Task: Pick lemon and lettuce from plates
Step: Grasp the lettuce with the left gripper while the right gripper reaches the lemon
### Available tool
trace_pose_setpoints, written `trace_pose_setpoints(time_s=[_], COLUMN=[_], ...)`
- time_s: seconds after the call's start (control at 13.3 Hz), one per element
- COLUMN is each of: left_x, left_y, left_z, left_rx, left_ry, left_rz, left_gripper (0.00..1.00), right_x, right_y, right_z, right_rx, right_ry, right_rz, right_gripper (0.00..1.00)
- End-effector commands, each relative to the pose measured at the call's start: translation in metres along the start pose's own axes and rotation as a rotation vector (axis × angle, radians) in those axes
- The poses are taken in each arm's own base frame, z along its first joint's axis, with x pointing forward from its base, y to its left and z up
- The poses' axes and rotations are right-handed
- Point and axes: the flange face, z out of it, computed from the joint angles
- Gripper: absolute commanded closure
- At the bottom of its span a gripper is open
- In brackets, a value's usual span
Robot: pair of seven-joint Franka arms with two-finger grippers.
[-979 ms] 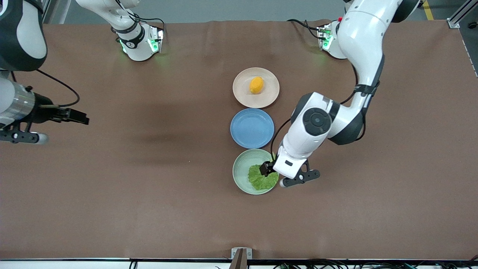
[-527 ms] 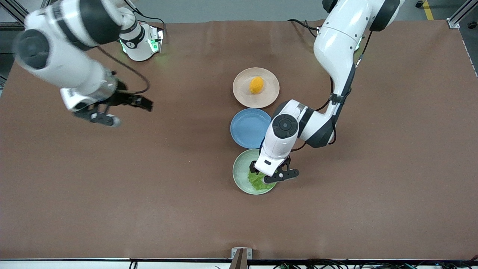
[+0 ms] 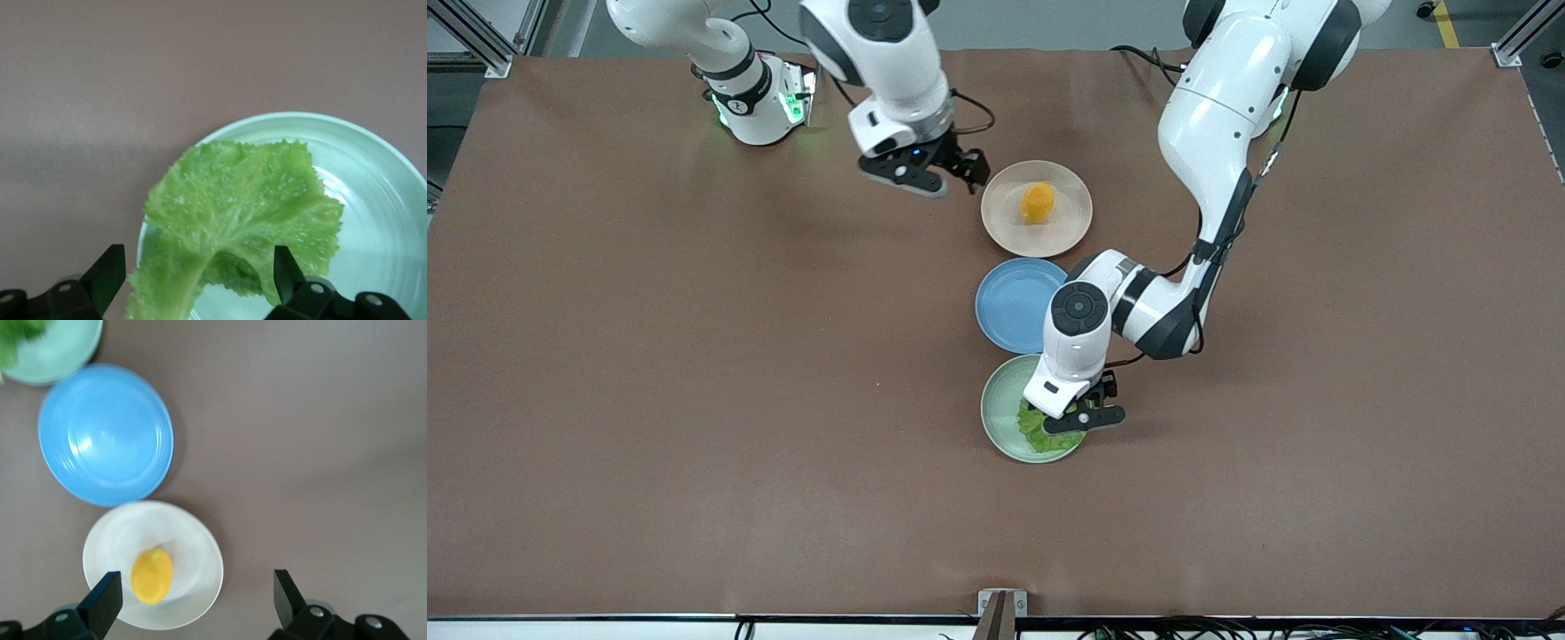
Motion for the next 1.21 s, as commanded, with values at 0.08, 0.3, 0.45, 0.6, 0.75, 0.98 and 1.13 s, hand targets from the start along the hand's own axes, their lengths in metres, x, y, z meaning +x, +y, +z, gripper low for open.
trace_pose_setpoints(time_s=[0.08, 0.3, 0.45, 0.6, 0.75, 0.98, 1.13], left_x=[-0.003, -0.008, -0.01, -0.012, -0.018, -0.021, -0.018], left_y=[0.011, 0.008, 0.003, -0.002, 0.0, -0.002, -0.003], left_z=[-0.007, -0.001, 0.002, 0.0, 0.0, -0.003, -0.006], left_rx=[-0.004, 0.01, 0.042, 0.074, 0.077, 0.081, 0.077], left_ry=[0.014, -0.003, -0.031, -0.068, -0.108, -0.142, -0.139], left_rz=[0.011, 0.016, 0.037, 0.086, 0.103, 0.096, 0.091], left_gripper=[0.14, 0.21, 0.21, 0.21, 0.26, 0.45, 0.57], right_x=[-0.064, -0.1, -0.106, -0.108, -0.111, -0.109, -0.11], right_y=[-0.036, -0.052, -0.064, -0.077, -0.084, -0.095, -0.1], right_z=[0.091, 0.136, 0.151, 0.17, 0.186, 0.2, 0.209], right_rx=[-0.007, 0.03, 0.035, 0.021, 0.008, 0.007, 0.006], right_ry=[0.089, 0.12, 0.12, 0.122, 0.133, 0.151, 0.151], right_rz=[0.048, 0.105, 0.126, 0.141, 0.126, 0.14, 0.154], right_gripper=[0.0, 0.0, 0.0, 0.0, 0.0, 0.0, 0.0])
